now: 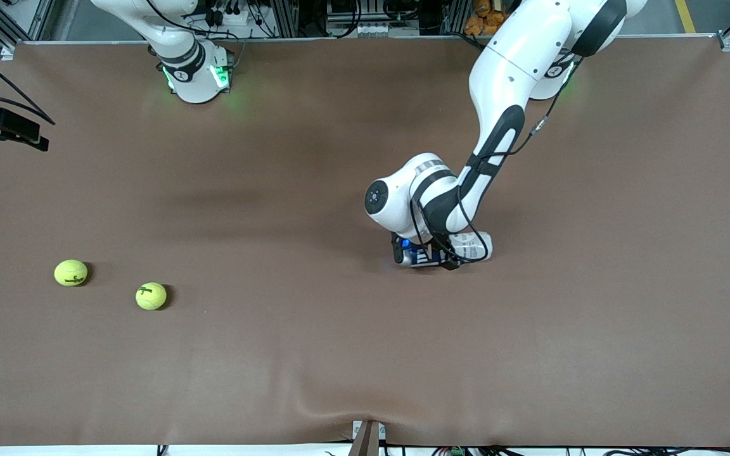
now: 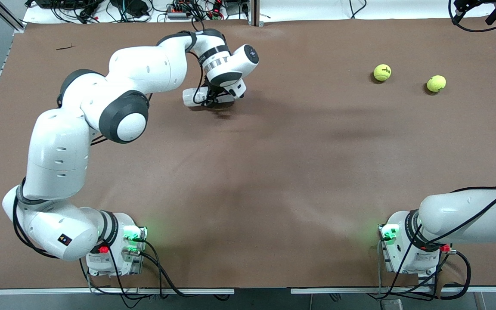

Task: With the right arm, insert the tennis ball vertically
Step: 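Tilt the Wilson can upright with the left gripper, then move the upright can toward the tennis balls with the left gripper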

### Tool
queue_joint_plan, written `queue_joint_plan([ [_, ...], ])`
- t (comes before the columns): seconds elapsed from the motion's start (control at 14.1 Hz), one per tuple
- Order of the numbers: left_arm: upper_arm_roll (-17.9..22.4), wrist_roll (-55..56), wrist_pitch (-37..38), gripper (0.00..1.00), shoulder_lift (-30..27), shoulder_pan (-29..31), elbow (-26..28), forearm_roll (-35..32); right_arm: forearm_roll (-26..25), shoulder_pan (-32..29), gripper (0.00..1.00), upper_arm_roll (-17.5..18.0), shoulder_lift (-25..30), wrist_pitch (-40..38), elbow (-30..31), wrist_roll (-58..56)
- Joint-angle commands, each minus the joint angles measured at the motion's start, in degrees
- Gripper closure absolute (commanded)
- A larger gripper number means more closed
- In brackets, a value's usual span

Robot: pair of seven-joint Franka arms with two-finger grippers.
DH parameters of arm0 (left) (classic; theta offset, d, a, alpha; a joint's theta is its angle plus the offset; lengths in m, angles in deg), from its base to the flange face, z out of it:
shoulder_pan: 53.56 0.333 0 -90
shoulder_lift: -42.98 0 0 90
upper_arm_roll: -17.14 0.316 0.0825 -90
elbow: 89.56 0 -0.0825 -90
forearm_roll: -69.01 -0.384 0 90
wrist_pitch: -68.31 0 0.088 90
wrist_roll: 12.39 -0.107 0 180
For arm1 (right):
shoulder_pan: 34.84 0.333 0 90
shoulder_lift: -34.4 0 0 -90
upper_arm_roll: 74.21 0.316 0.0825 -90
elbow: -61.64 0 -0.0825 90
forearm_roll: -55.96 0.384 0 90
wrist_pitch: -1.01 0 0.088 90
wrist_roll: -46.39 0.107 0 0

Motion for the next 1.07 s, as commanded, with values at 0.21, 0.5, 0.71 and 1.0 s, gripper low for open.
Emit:
queue_joint_plan([
  [0.21, -2.96, -0.53, -2.78, 0.18, -1.21, -0.83, -6.74, 0.53, 1.35, -1.03, 0.00, 0.49, -0.17, 0.01, -0.42, -0.97],
  [0.5, -4.98, -0.27, -9.19, 0.19, -2.01, -0.12, -8.23, 1.32, 0.65, -1.03, 0.00, 0.40, -1.31, -0.07, -1.47, -0.98],
  [0.71, -5.51, 0.17, -16.04, 0.19, -2.01, 0.05, -9.81, 7.72, 0.39, -1.03, 0.00, 0.49, -1.58, -0.08, -1.48, -1.06],
  [1.0, -5.34, 2.71, -30.01, 0.18, -1.66, 0.14, -10.43, 14.76, 0.39, -1.03, 0.00, 0.49, -3.59, 0.89, -1.48, -0.89],
])
